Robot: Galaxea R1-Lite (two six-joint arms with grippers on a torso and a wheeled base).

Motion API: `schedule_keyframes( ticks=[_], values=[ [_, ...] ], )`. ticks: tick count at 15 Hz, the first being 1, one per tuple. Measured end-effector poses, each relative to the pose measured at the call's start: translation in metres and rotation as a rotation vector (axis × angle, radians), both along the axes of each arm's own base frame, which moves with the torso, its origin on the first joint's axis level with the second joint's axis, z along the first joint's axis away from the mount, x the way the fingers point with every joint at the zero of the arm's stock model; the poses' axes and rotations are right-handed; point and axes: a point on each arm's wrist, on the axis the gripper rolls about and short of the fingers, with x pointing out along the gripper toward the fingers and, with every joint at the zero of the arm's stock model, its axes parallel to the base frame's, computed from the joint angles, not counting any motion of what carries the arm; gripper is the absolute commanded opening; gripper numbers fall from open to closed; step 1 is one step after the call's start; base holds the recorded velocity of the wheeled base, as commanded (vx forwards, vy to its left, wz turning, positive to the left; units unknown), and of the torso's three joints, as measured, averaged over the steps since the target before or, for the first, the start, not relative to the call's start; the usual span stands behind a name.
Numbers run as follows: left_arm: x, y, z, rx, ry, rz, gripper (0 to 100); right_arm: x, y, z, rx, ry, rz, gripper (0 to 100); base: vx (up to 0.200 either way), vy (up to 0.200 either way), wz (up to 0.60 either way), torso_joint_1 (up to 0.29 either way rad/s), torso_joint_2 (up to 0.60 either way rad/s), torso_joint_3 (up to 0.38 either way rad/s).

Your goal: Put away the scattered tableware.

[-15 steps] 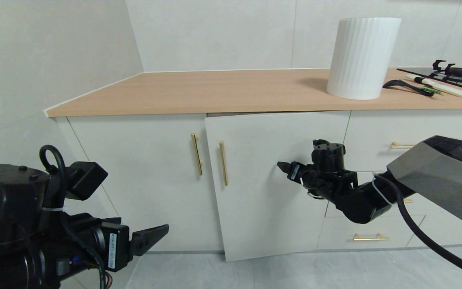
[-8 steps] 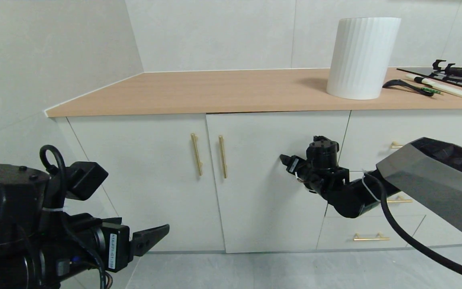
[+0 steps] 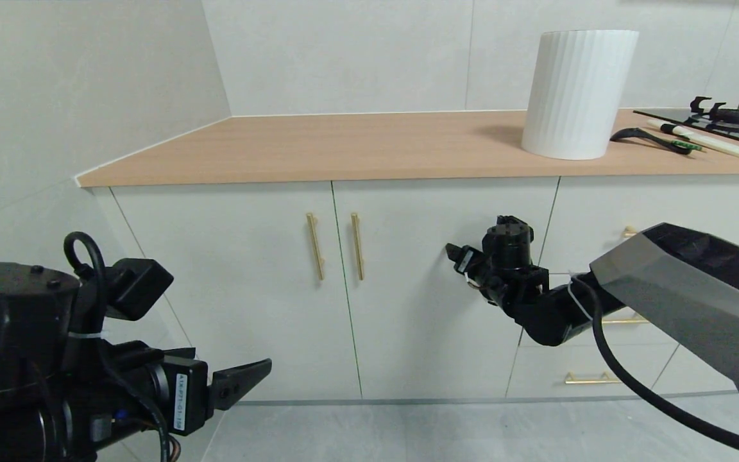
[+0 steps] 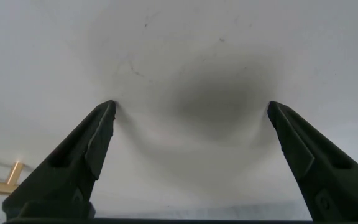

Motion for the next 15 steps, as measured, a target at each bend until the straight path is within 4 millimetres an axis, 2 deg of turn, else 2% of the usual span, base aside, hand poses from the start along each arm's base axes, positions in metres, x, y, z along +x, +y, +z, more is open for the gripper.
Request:
schedule_keyframes(
  ticks=[3, 5, 7, 8, 12, 15],
  values=[
    [0.000, 0.000, 0.000, 0.000, 0.000, -0.001, 100, -0.015, -0.005, -0.001, 0.001, 0.049, 0.088, 100, 0.000, 0.000, 0.00, 0.000, 0.00, 0.000],
    [0.000, 0.000, 0.000, 0.000, 0.000, 0.001, 100, -0.039, -0.010, 0.000, 0.023, 0.118, 0.265, 100, 0.000, 0.000, 0.00, 0.000, 0.00, 0.000],
    [0.000, 0.000, 0.000, 0.000, 0.000, 0.000, 100, -0.067, -0.019, 0.012, 0.067, 0.170, 0.476, 100, 0.000, 0.000, 0.00, 0.000, 0.00, 0.000],
    [0.000, 0.000, 0.000, 0.000, 0.000, 0.000, 100, -0.077, -0.024, 0.019, 0.073, 0.172, 0.513, 100, 0.000, 0.000, 0.00, 0.000, 0.00, 0.000],
    [-0.001, 0.001, 0.002, -0.004, -0.008, 0.000, 100, -0.098, -0.035, 0.046, 0.072, 0.124, 0.511, 100, 0.000, 0.000, 0.00, 0.000, 0.00, 0.000],
    [-0.006, 0.004, 0.006, -0.016, -0.032, 0.001, 100, -0.122, -0.044, 0.057, -0.061, 0.078, 0.501, 100, 0.000, 0.000, 0.00, 0.000, 0.00, 0.000]
  ],
)
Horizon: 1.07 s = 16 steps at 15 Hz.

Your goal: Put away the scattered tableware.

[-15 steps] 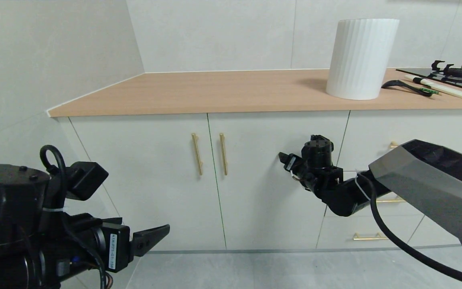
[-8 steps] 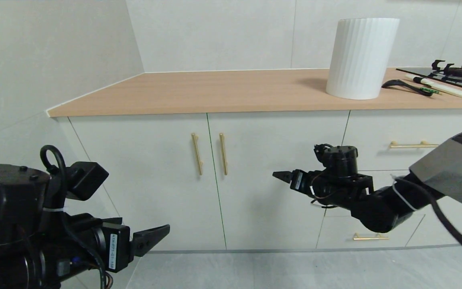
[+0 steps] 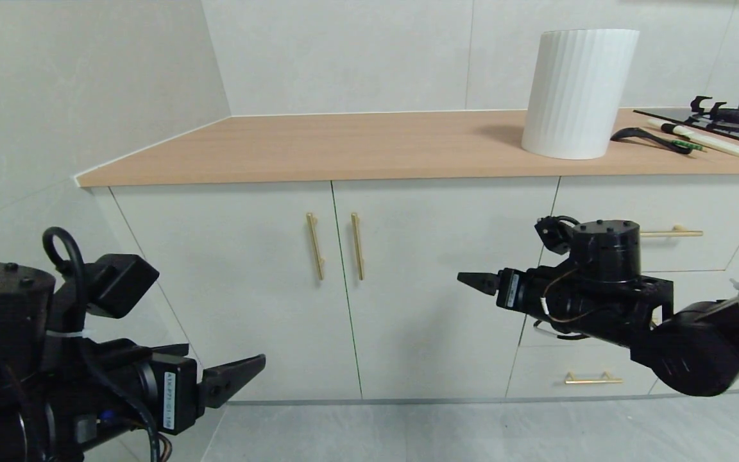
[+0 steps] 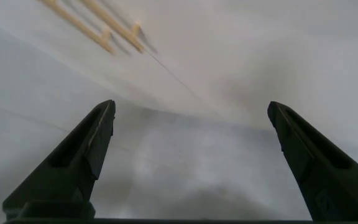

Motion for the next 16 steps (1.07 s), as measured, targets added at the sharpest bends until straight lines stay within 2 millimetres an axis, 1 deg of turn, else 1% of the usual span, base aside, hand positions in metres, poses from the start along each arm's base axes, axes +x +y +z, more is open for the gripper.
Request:
schedule_keyframes(
  ticks=[2, 4, 6, 9, 10, 11, 13, 14, 16],
  values=[
    [-0.007, 0.006, 0.005, -0.016, -0.028, 0.012, 100, -0.019, -0.012, 0.008, -0.091, -0.058, -0.063, 100, 0.000, 0.000, 0.00, 0.000, 0.00, 0.000],
    [-0.016, 0.016, 0.007, -0.033, -0.060, 0.042, 100, -0.040, -0.027, 0.023, -0.119, -0.111, -0.146, 100, 0.000, 0.000, 0.00, 0.000, 0.00, 0.000],
    [-0.031, 0.026, 0.008, -0.048, -0.094, 0.063, 100, -0.063, -0.045, 0.041, -0.135, -0.180, -0.206, 100, 0.000, 0.000, 0.00, 0.000, 0.00, 0.000],
    [-0.053, 0.041, 0.006, -0.053, -0.155, 0.082, 100, -0.098, -0.075, 0.060, -0.179, -0.282, -0.279, 100, 0.000, 0.000, 0.00, 0.000, 0.00, 0.000],
    [-0.065, 0.048, 0.006, -0.047, -0.199, 0.090, 100, -0.115, -0.088, 0.069, -0.197, -0.325, -0.308, 100, 0.000, 0.000, 0.00, 0.000, 0.00, 0.000],
    [-0.081, 0.056, 0.007, -0.044, -0.261, 0.106, 100, -0.134, -0.101, 0.078, -0.215, -0.366, -0.336, 100, 0.000, 0.000, 0.00, 0.000, 0.00, 0.000],
    [-0.111, 0.071, 0.007, -0.033, -0.383, 0.143, 100, -0.181, -0.125, 0.091, -0.256, -0.432, -0.393, 100, 0.000, 0.000, 0.00, 0.000, 0.00, 0.000],
    [-0.128, 0.077, 0.004, -0.021, -0.450, 0.174, 100, -0.209, -0.136, 0.094, -0.280, -0.459, -0.420, 100, 0.000, 0.000, 0.00, 0.000, 0.00, 0.000],
    [-0.156, 0.085, 0.000, 0.002, -0.578, 0.231, 100, -0.264, -0.153, 0.090, -0.340, -0.515, -0.474, 100, 0.000, 0.000, 0.00, 0.000, 0.00, 0.000]
  ],
)
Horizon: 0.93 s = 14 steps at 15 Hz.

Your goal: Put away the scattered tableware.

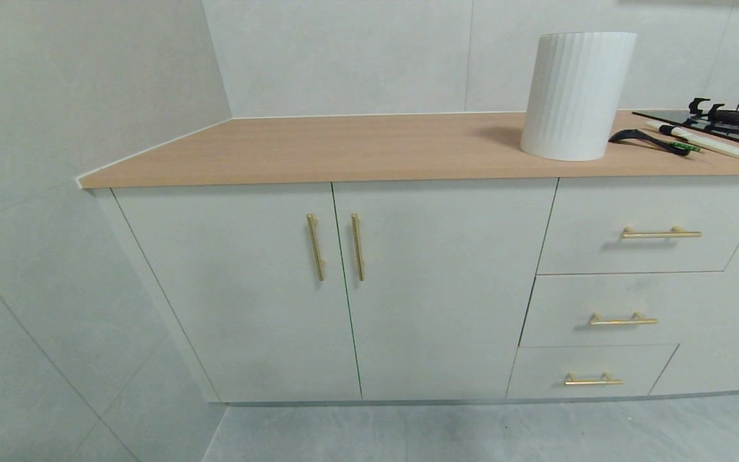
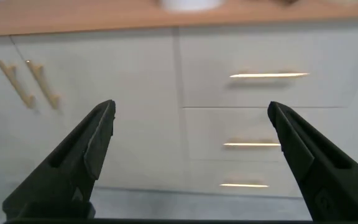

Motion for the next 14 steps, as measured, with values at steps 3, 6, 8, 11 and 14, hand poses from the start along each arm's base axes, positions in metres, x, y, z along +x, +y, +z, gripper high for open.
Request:
schedule_keyframes(
  ticks=[3, 6, 8, 11, 14],
  values=[
    [-0.029, 0.004, -0.009, 0.050, -0.144, 0.093, 100, -0.068, -0.011, -0.022, -0.072, -0.082, -0.119, 100, 0.000, 0.000, 0.00, 0.000, 0.00, 0.000],
    [-0.041, 0.002, -0.017, 0.056, -0.200, 0.189, 100, -0.103, -0.009, -0.043, -0.089, -0.143, -0.240, 100, 0.000, 0.000, 0.00, 0.000, 0.00, 0.000],
    [-0.047, 0.000, -0.027, 0.067, -0.216, 0.200, 100, -0.108, -0.008, -0.050, -0.078, -0.171, -0.250, 100, 0.000, 0.000, 0.00, 0.000, 0.00, 0.000],
    [-0.041, 0.000, -0.049, 0.071, -0.212, 0.271, 100, -0.094, -0.008, -0.078, -0.081, -0.110, -0.248, 100, 0.000, 0.000, 0.00, 0.000, 0.00, 0.000],
    [-0.026, -0.001, -0.077, 0.099, -0.196, 0.255, 100, -0.071, -0.007, -0.113, -0.084, -0.107, -0.186, 100, 0.000, 0.000, 0.00, 0.000, 0.00, 0.000]
  ],
)
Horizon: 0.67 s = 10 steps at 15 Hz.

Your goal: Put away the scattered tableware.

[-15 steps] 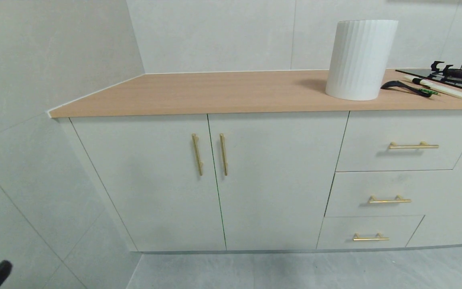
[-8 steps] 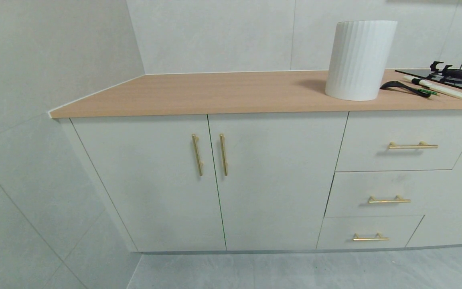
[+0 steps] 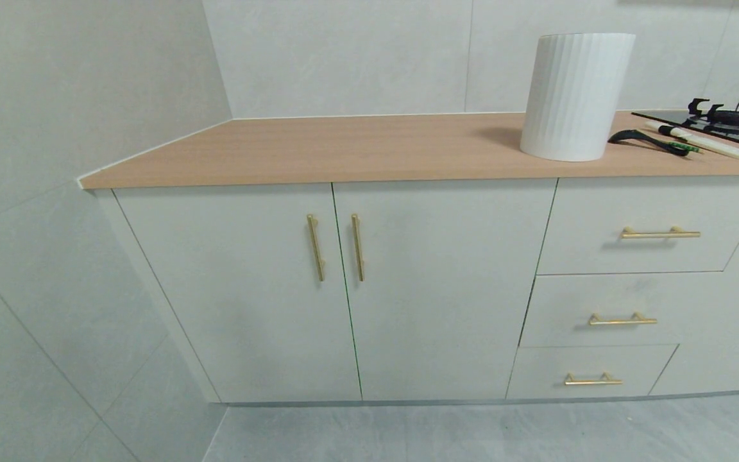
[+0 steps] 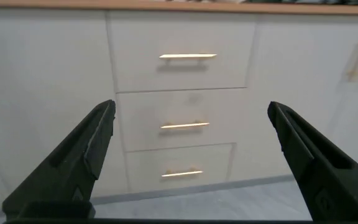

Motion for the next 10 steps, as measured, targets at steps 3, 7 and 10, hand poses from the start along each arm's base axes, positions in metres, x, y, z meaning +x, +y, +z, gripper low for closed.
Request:
schedule_keyframes(
  ticks=[3, 7, 10],
  values=[
    [0.007, -0.001, -0.019, 0.001, 0.081, -0.045, 100, 0.008, 0.001, -0.023, 0.030, 0.081, 0.057, 100, 0.000, 0.000, 0.00, 0.000, 0.00, 0.000],
    [0.008, -0.003, -0.030, -0.015, 0.163, -0.139, 100, 0.009, 0.001, -0.035, 0.065, 0.179, 0.074, 100, 0.000, 0.000, 0.00, 0.000, 0.00, 0.000],
    [0.008, -0.004, -0.030, -0.002, 0.165, -0.175, 100, 0.009, 0.001, -0.035, 0.066, 0.183, 0.078, 100, 0.000, 0.000, 0.00, 0.000, 0.00, 0.000]
  ],
)
